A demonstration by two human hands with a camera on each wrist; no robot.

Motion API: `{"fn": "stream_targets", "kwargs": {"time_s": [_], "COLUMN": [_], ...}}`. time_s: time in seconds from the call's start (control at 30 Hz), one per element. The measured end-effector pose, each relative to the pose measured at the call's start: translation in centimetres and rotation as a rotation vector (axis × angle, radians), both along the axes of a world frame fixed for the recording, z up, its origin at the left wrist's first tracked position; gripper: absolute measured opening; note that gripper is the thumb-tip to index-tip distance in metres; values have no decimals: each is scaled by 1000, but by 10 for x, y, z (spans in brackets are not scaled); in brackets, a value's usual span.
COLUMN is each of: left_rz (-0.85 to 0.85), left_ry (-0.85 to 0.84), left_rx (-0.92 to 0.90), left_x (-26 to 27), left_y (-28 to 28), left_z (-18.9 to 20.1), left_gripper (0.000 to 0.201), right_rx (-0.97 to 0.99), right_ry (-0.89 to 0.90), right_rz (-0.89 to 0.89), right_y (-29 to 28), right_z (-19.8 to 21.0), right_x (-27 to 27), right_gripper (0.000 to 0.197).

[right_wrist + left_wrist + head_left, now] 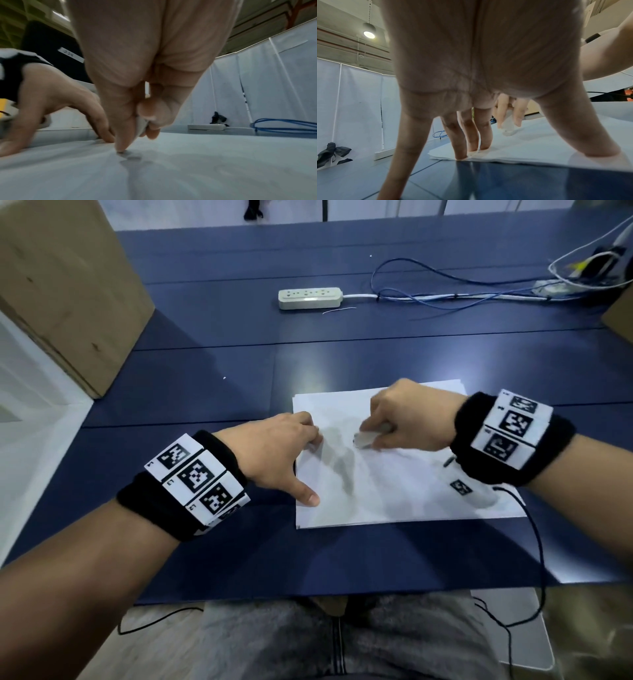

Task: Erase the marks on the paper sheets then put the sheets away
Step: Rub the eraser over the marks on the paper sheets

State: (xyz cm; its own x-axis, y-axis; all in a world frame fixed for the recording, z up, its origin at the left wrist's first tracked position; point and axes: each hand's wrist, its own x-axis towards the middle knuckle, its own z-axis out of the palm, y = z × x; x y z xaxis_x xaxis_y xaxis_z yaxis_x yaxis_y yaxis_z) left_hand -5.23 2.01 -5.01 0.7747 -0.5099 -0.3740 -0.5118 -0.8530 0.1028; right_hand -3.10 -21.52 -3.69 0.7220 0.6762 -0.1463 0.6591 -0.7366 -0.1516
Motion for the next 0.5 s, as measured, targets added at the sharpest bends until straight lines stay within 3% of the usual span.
{"fn": "stream_targets", "kwargs": {"time_s": [0.17,0.4,0.5], "left_rz": [-3,-5,3], "left_ry": [2,4,2], "left_rx": [6,5,4], "left_x": [1,0,1], "left_y": [-1,-1,0], "left_z": [0,0,-1], "left_gripper": [101,93,97], "right_rx": [-48,-4,16], "right_ry": [265,9,33], "right_rz": [206,-36,97], "right_y": [1,2,-1], "right_z": [2,0,0], "right_x": [-40,3,-13], "right_gripper": [27,22,22]}}
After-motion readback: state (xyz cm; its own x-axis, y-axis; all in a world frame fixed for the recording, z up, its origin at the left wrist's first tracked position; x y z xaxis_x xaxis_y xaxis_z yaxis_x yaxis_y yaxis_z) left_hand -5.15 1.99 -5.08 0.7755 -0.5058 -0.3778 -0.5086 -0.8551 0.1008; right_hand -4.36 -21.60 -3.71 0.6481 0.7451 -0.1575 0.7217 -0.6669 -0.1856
